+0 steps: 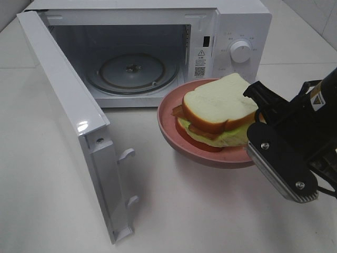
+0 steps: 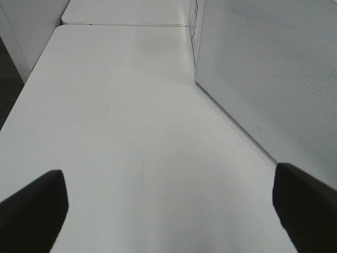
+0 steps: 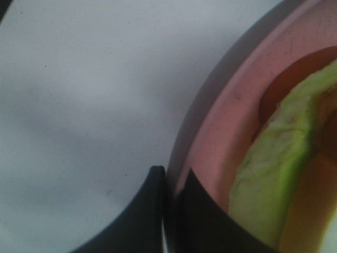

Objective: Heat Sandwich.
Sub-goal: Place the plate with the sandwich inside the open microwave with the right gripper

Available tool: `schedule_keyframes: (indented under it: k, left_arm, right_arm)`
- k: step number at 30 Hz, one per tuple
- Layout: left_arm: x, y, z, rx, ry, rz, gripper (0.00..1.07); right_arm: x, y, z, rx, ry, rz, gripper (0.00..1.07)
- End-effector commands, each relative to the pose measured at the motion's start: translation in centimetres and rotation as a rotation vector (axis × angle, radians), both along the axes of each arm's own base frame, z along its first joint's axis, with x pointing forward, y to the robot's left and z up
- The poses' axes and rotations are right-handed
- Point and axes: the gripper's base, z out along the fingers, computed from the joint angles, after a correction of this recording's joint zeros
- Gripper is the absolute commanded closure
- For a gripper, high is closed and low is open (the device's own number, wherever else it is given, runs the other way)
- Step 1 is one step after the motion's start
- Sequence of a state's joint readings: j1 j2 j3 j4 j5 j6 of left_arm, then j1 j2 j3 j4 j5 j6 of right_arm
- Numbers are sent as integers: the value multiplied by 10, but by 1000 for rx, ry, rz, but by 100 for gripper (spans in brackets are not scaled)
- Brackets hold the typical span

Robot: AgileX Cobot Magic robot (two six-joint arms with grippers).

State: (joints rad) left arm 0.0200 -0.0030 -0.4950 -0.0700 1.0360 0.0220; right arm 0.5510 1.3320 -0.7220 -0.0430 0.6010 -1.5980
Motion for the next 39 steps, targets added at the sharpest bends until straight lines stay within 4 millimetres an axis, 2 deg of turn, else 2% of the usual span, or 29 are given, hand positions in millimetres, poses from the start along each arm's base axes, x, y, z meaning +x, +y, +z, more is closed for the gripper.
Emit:
schedule_keyframes:
  k: [1,9,15,20,26,39]
  left_arm:
    - [-3,0,0,-5,-28,4,5]
    - [-3,0,0,-5,-28,4,5]
    - [-3,0,0,-5,-28,4,5]
    - [-3,0,0,-5,-28,4,5]
    - [-3,0,0,-5,-28,4,5]
    - [-3,0,0,-5,-28,4,5]
  right_arm:
    - [0,2,2,36,-10,8,107]
    - [1,8,4,66,-40,12,107]
    - [-1,19,3,84,-63,57,107]
    - [7,25,-1,79,-52,56,107]
    - [26,39,4,97,-69,56,107]
    - [47,61,0,154,-48,94,107]
